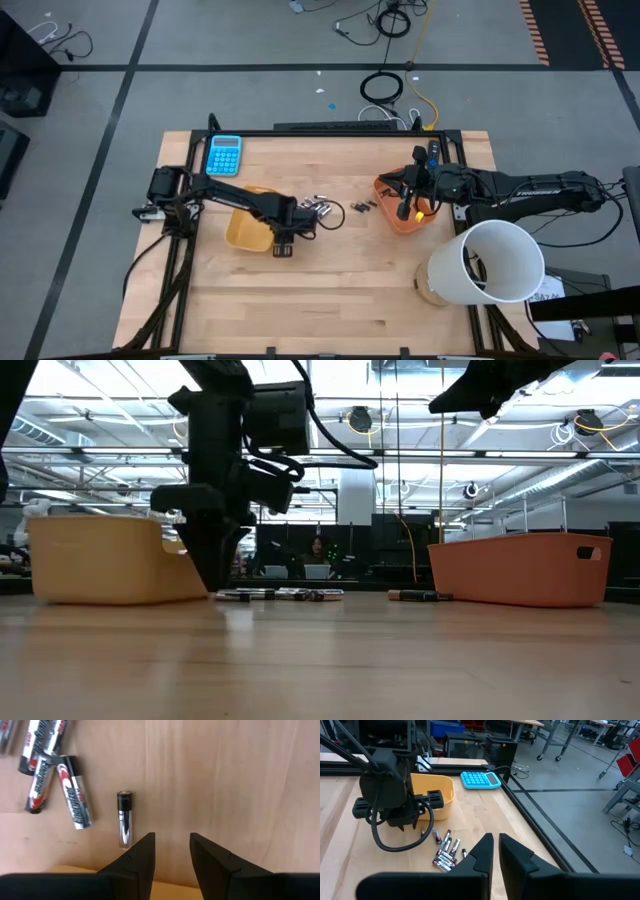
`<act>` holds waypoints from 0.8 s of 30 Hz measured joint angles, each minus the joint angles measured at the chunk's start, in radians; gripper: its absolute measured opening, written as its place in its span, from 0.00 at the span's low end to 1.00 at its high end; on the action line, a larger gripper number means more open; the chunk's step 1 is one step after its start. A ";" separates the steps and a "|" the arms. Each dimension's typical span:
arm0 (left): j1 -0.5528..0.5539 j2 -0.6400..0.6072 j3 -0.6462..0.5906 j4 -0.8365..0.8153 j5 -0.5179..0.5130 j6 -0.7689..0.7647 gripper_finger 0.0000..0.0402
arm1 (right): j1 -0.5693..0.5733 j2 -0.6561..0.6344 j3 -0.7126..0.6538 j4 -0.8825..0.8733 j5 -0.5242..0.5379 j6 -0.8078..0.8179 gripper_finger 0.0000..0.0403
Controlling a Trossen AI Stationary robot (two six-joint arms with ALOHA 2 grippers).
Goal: Sort batteries
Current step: Put the silver battery into the yellow bin
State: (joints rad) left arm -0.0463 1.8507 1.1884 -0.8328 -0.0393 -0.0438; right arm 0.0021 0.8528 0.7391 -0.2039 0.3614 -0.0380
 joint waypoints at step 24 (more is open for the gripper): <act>0.150 -0.001 0.065 0.039 -0.047 0.086 0.33 | 0.000 0.000 0.000 0.008 0.000 -0.001 0.05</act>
State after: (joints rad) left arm 0.1037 1.8500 1.2537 -0.7941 -0.0865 0.0422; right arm 0.0020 0.8528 0.7391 -0.1955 0.3618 -0.0389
